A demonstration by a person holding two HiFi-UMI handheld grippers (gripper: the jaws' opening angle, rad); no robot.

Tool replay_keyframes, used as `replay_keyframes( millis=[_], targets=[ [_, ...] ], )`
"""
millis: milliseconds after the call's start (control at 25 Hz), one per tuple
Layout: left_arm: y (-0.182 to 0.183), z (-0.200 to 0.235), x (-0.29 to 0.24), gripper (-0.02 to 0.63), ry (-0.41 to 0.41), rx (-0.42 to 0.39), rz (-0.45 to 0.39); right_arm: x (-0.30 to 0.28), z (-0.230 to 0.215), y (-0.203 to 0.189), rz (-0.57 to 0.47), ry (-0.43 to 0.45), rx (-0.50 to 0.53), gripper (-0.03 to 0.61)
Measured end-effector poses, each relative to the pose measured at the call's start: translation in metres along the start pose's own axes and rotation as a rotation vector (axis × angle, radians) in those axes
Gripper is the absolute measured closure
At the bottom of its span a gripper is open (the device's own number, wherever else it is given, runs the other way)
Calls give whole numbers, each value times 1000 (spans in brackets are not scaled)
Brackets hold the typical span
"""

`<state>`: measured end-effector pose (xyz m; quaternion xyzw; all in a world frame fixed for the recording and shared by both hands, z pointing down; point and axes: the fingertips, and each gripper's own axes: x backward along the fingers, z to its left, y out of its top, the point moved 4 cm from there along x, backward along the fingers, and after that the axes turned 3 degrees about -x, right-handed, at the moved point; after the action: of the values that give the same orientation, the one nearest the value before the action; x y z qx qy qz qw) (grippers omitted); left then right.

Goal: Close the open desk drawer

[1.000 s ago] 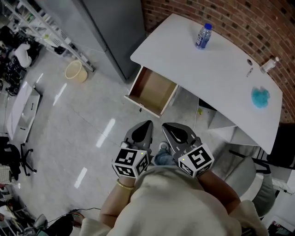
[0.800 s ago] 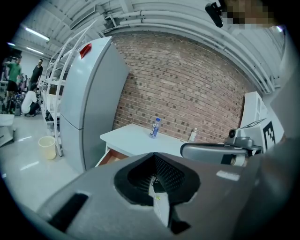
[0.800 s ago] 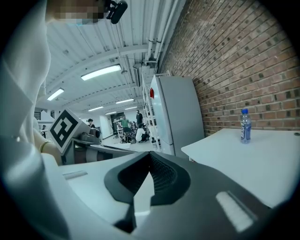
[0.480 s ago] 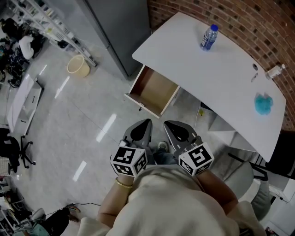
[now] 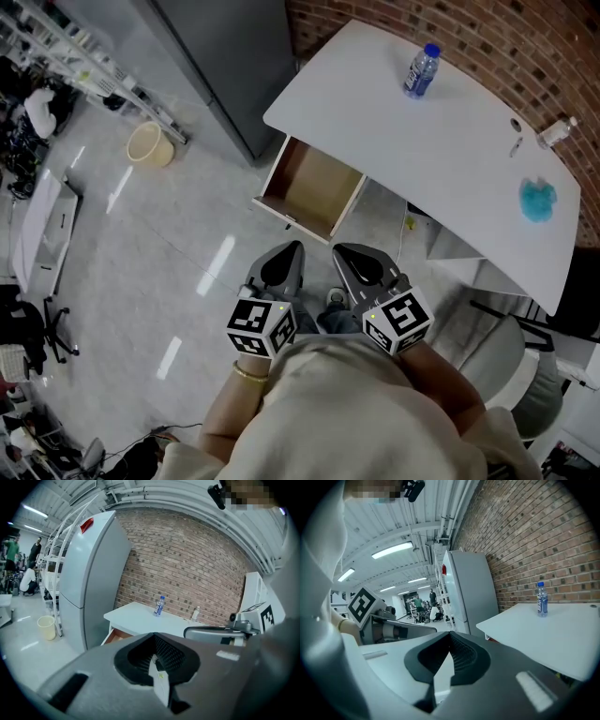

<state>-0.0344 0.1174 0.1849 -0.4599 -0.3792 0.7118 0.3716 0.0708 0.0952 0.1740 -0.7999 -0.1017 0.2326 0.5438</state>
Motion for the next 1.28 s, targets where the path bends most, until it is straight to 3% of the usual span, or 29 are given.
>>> replay_keyframes(
  millis=[560,1280],
  targets=[
    [17,99,-16,614,-155,-42,117,-94,19,-11,33,-146,-94,577],
    [-34,181,-51,614,-336,-66,296,-161,18,-68,28,-384,-259,577]
  ],
)
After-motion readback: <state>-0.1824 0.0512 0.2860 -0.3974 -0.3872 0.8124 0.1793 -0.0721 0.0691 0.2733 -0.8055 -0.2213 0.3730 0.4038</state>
